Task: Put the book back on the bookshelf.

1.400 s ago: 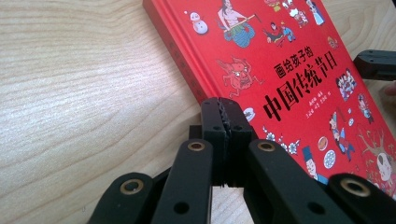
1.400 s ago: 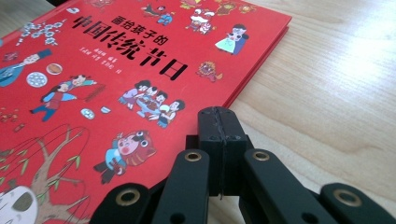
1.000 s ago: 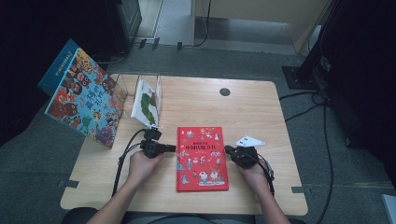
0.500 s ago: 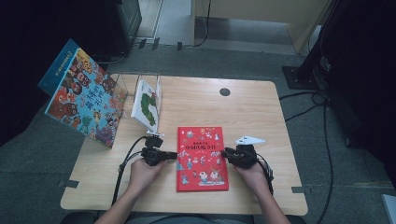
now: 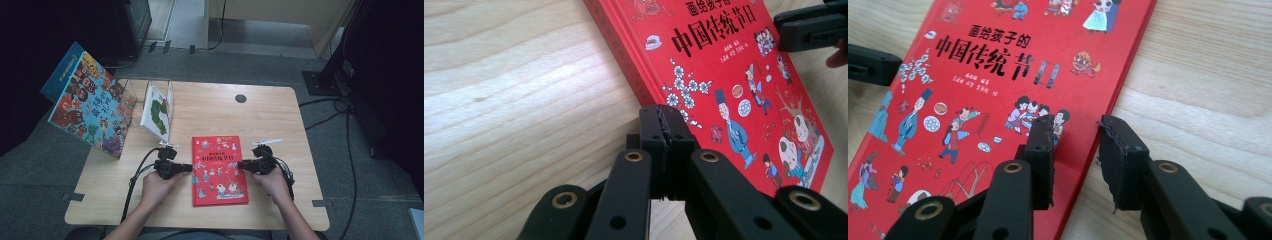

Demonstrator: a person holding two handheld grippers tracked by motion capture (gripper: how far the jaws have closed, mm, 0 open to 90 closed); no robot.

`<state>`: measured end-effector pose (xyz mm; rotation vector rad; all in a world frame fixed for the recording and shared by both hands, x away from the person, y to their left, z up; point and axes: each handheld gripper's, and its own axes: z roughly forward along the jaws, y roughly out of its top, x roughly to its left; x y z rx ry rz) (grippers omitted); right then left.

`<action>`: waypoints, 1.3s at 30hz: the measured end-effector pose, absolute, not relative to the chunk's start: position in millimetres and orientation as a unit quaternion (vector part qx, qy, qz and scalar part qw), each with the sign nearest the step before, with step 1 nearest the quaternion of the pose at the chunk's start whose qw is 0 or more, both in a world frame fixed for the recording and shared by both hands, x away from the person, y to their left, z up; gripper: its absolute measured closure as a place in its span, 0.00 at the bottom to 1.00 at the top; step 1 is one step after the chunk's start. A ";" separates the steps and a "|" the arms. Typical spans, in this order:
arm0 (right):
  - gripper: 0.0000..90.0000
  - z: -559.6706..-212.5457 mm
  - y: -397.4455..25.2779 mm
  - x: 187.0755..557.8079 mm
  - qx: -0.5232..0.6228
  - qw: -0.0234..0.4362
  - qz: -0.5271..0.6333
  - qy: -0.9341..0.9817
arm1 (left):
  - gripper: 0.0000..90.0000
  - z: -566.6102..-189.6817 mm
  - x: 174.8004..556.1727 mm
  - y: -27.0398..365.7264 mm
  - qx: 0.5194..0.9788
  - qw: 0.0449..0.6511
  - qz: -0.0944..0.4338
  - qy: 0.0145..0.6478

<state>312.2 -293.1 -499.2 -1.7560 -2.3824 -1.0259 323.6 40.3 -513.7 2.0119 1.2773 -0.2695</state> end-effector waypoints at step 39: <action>0.83 -408.2 -285.2 335.2 -0.593 0.076 -0.282 -0.750 | 1.00 -510.8 322.1 21.5 0.786 0.350 -0.101 0.500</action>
